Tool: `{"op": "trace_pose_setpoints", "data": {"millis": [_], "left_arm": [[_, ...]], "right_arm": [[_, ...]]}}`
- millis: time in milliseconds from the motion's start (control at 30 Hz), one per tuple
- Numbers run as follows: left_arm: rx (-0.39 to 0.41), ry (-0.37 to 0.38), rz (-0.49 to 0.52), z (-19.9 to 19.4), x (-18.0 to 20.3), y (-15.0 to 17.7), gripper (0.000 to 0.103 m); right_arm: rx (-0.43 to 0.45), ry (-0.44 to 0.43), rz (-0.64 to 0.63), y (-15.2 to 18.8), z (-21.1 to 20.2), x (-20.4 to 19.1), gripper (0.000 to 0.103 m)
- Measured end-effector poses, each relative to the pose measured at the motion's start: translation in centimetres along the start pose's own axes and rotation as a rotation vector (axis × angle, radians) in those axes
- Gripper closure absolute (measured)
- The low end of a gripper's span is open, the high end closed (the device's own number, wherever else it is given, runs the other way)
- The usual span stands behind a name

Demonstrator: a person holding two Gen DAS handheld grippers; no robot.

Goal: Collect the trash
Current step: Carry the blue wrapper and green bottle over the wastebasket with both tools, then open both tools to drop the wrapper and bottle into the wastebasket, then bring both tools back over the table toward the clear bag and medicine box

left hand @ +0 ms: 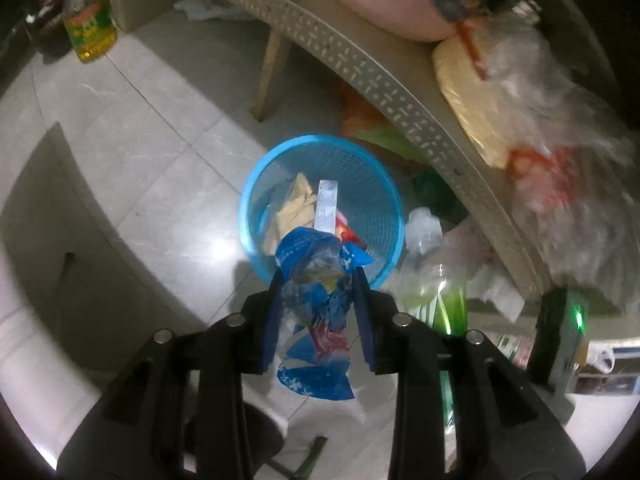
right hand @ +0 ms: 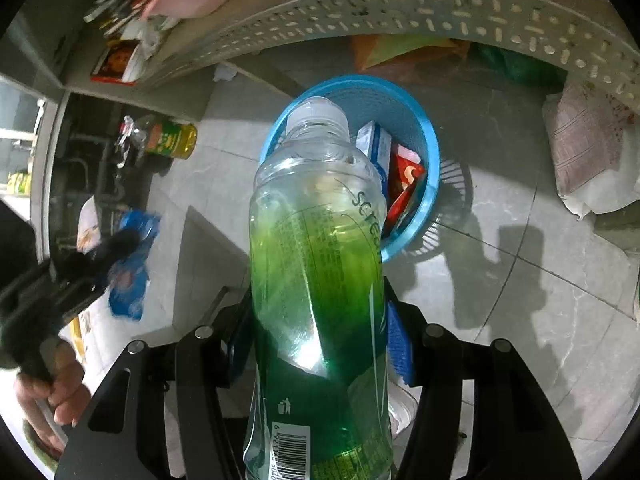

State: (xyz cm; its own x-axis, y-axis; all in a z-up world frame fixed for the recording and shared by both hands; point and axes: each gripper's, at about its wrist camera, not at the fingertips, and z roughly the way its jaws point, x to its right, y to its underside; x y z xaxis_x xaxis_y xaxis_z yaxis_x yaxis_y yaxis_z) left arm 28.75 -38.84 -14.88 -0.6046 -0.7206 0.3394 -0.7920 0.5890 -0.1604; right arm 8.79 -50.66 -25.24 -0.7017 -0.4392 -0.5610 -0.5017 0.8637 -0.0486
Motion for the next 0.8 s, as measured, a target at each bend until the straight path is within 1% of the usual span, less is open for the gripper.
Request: {"op": "trace_pose_setpoints", "data": {"millis": [33, 67, 100, 167, 233, 333, 400, 433, 467, 500, 567, 633, 700, 800], "left_arm": [[-0.007, -0.010, -0.004, 1.2, 0.0, -0.9, 0.053], [-0.013, -0.026, -0.012, 2.0, -0.1, -1.6, 0.046], [-0.010, -0.052, -0.032, 2.7, -0.4, -2.2, 0.042], [0.006, -0.049, -0.052, 2.9, -0.9, -2.9, 0.041], [0.019, -0.041, -0.057, 2.5, -1.1, -3.0, 0.036], [0.051, -0.049, -0.054, 0.6, -1.8, -2.5, 0.036], [0.074, -0.041, -0.064, -0.9, -2.6, -2.2, 0.035], [0.088, -0.041, -0.069, -1.9, -3.0, -1.8, 0.035], [0.096, -0.042, -0.070, -2.7, -3.3, -1.5, 0.035], [0.111, -0.042, -0.074, -3.9, -3.8, -1.1, 0.034], [0.135, -0.033, -0.081, -5.9, -4.7, -0.4, 0.033], [0.154, -0.016, -0.108, -8.2, -6.1, 1.0, 0.032], [0.170, -0.014, -0.130, -9.9, -7.4, 2.4, 0.032], [0.207, -0.012, -0.138, -12.5, -9.1, 4.8, 0.032]], "right_arm": [[-0.001, 0.004, 0.005, -0.3, 0.2, 0.3, 0.048], [-0.002, 0.008, 0.007, -0.5, 0.3, 0.4, 0.048], [-0.004, 0.012, 0.006, -0.7, 0.7, 0.4, 0.048], [-0.014, 0.014, -0.003, -1.4, 1.2, 0.4, 0.048], [-0.033, 0.018, -0.011, -2.3, 2.5, 0.0, 0.048], [-0.054, 0.025, -0.037, -3.7, 5.0, -1.4, 0.048], [-0.071, 0.022, -0.044, -4.9, 6.6, -2.4, 0.047], [-0.073, 0.019, -0.058, -5.7, 7.7, -3.2, 0.046], [-0.076, 0.018, -0.076, -6.3, 8.5, -3.9, 0.040], [-0.078, 0.017, -0.083, -6.8, 9.3, -4.5, 0.038], [-0.065, 0.037, -0.079, -7.5, 10.1, -5.2, 0.036], [-0.049, 0.039, -0.073, -7.2, 10.0, -5.6, 0.036], [-0.044, 0.014, -0.068, -6.3, 9.4, -5.6, 0.036], [-0.030, 0.023, -0.093, -4.5, 8.0, -5.2, 0.036]]}}
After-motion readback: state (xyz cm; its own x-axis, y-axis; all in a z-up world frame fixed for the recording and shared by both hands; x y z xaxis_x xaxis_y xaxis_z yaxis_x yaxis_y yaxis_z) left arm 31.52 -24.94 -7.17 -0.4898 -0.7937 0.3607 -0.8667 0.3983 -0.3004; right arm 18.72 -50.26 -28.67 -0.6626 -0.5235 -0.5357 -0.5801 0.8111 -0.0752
